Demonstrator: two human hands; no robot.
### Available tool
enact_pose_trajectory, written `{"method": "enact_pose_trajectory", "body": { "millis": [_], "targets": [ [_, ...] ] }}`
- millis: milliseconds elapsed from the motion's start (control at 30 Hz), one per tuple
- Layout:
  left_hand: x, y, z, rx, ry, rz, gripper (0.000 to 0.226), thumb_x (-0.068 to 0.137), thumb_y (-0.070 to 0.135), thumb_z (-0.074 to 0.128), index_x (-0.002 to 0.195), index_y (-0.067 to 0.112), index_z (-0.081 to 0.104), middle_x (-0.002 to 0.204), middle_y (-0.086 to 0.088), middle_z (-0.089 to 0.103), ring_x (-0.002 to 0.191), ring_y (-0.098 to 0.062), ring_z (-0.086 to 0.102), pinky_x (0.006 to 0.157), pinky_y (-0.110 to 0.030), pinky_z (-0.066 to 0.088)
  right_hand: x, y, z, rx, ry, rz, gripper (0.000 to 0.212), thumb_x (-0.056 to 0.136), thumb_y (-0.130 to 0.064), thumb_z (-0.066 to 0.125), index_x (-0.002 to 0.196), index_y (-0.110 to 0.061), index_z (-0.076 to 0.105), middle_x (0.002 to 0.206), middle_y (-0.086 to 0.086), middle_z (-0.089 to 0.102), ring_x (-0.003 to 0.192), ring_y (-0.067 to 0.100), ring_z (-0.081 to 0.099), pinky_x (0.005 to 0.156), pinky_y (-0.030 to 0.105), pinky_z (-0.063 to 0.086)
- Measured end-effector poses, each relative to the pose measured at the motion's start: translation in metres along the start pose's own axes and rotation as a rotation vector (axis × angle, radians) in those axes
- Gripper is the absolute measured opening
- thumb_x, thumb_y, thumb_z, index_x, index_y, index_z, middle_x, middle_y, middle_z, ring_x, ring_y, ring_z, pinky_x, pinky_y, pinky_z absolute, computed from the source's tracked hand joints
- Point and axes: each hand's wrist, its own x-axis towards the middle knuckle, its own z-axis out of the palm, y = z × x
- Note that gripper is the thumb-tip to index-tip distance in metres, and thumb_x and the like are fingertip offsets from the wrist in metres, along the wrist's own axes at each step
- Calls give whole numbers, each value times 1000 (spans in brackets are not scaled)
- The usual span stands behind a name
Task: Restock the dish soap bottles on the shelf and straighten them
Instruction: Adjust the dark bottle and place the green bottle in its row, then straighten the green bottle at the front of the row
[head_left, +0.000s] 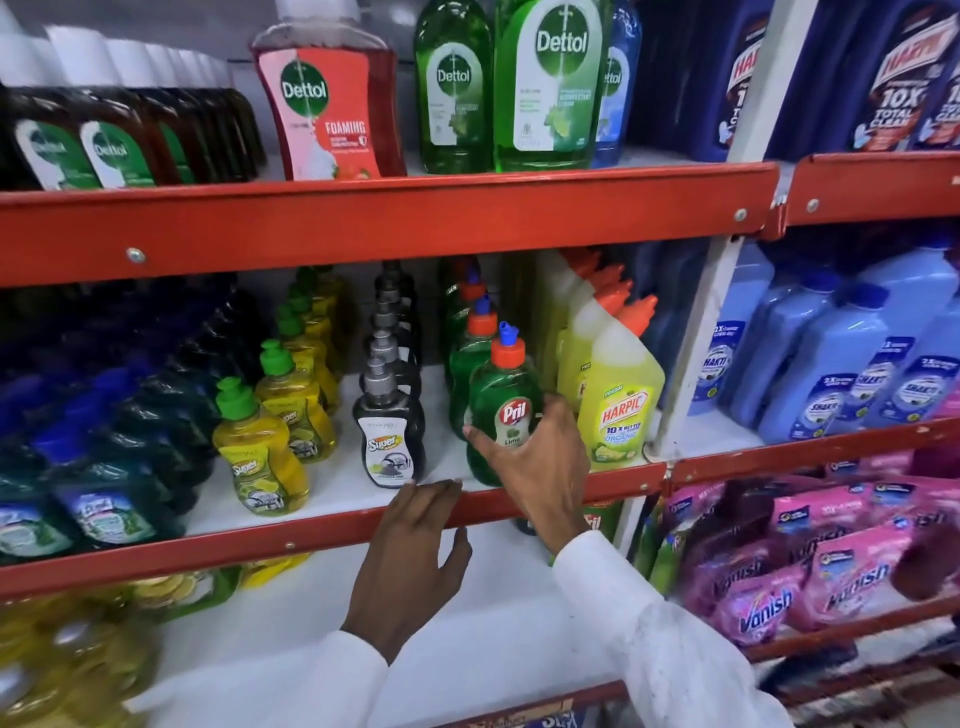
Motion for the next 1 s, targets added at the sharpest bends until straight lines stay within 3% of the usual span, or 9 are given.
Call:
{"method": "enact_pose_trajectory", "body": {
  "millis": [133,233,267,333,400,567,667,733,1000],
  "targets": [
    [11,10,-2,-133,47,-124,48,88,31,58,134,18,59,131,1,63,121,-15,57,105,-20,39,0,6,-4,28,-59,-8,99,55,-77,79,129,-19,48,120,4,66,106,24,66,85,38,59],
    [26,15,-3,-202,38,-216,53,86,30,61,137,19,54,137,-2,61,124,-16,56,104,-17,37,3,22,-14,126,-201,-17,101,56,-68,84,137,-21,45,131,3,65,114,21,65,92,34,57],
    [32,16,-2,-223,29,-232,55,84,27,64,137,18,54,137,-4,62,123,-18,58,103,-17,37,5,29,-18,143,-283,-17,97,60,-59,87,139,-20,45,133,3,65,113,20,65,92,31,57],
    [45,18,0,-268,13,-257,58,82,24,69,136,15,54,132,-6,66,118,-21,63,100,-18,41,12,41,-23,104,-430,-52,81,71,-37,86,139,-18,48,130,3,69,106,15,65,80,11,51],
    [59,19,2,-310,-10,-298,59,80,25,75,135,17,55,126,-4,71,111,-20,67,95,-21,47,18,47,-26,39,-458,-104,61,80,-21,79,135,-14,55,124,3,72,100,12,65,66,-2,42],
    [73,17,7,-345,-48,-348,47,77,30,81,121,22,66,110,2,78,93,-10,71,84,-17,52,25,54,-24,128,-427,-117,44,85,-16,78,127,-12,65,120,3,75,102,14,70,90,23,53],
    [72,16,9,-343,-42,-355,47,79,24,80,124,18,64,112,-1,77,90,-10,69,79,-10,47,25,58,-24,194,-431,-119,44,83,-18,82,124,-13,68,117,4,77,104,17,73,94,36,60],
    [72,15,9,-341,-31,-359,48,80,21,79,125,17,63,114,-2,77,91,-11,68,77,-6,45,25,59,-23,213,-445,-112,46,81,-20,84,124,-14,68,118,3,77,103,16,73,93,38,60],
    [71,16,7,-326,-14,-380,47,83,16,76,128,12,62,117,-7,75,101,-18,70,85,-16,45,26,59,-22,276,-467,-92,50,77,-20,87,124,-15,69,118,3,77,97,14,75,91,36,62]
  ]
}}
